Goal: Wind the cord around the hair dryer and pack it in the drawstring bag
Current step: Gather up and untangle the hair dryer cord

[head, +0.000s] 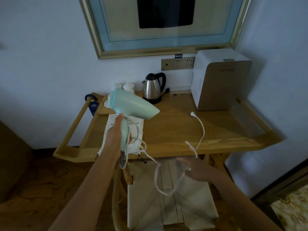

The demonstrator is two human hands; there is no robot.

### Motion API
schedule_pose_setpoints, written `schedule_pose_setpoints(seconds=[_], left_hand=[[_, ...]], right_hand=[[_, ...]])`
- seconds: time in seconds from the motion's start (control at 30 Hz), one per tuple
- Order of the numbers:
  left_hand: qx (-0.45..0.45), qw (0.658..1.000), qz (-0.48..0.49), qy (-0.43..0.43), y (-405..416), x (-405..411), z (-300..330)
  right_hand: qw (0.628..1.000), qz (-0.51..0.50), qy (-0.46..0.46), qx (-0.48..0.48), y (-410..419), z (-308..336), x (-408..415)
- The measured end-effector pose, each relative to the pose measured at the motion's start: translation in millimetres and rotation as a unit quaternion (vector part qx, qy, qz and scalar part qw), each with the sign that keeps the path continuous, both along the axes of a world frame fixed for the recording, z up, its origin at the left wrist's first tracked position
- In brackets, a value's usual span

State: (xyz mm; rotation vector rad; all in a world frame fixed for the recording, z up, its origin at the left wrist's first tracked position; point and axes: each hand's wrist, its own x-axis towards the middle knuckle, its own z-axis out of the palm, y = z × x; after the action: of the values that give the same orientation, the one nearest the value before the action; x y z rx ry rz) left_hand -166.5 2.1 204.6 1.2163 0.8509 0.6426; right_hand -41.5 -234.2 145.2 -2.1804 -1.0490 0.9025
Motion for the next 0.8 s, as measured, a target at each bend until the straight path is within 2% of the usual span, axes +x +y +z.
schedule_pose_setpoints(seconds=[0.1,0.17,0.27,0.33,0.4,0.47,0.53,0.6,0.67,0.73,0.8], left_hand=[[-0.047,0.999,-0.015,0.01,-13,9,7],[-0.047,0.999,-0.023,0.014,-20,14,6],[-0.069,0.995,-0.078,-0.006,-26,18,13],[-0.075,0.987,-0.144,-0.019,-27,23,23],[-0.079,0.988,-0.13,-0.033,-23,24,29],[-0.04,0.994,-0.093,-0.045,-20,20,27],[-0.049,0.995,-0.075,-0.042,-18,15,27],[-0.081,0.995,-0.056,-0.02,-14,12,24],[-0.075,0.996,-0.053,0.014,-15,10,19],[-0.062,0.997,-0.036,0.017,-20,11,9],[-0.043,0.999,-0.011,0.025,-28,12,3]], right_hand=[[0.988,-0.023,0.027,0.151,20,15,-13],[0.977,-0.018,-0.011,0.212,39,31,-23],[0.974,-0.04,0.043,0.217,56,40,-29],[0.978,-0.06,0.115,0.164,58,46,-29],[0.974,-0.022,0.168,0.148,53,49,-28],[0.952,0.018,0.246,0.18,42,48,-29],[0.932,0.044,0.293,0.208,32,49,-25],[0.931,0.046,0.286,0.222,25,58,-23],[0.94,0.009,0.239,0.243,21,71,-18],[0.951,-0.006,0.168,0.259,22,85,-14],[0.969,0.023,0.059,0.238,26,93,-14]])
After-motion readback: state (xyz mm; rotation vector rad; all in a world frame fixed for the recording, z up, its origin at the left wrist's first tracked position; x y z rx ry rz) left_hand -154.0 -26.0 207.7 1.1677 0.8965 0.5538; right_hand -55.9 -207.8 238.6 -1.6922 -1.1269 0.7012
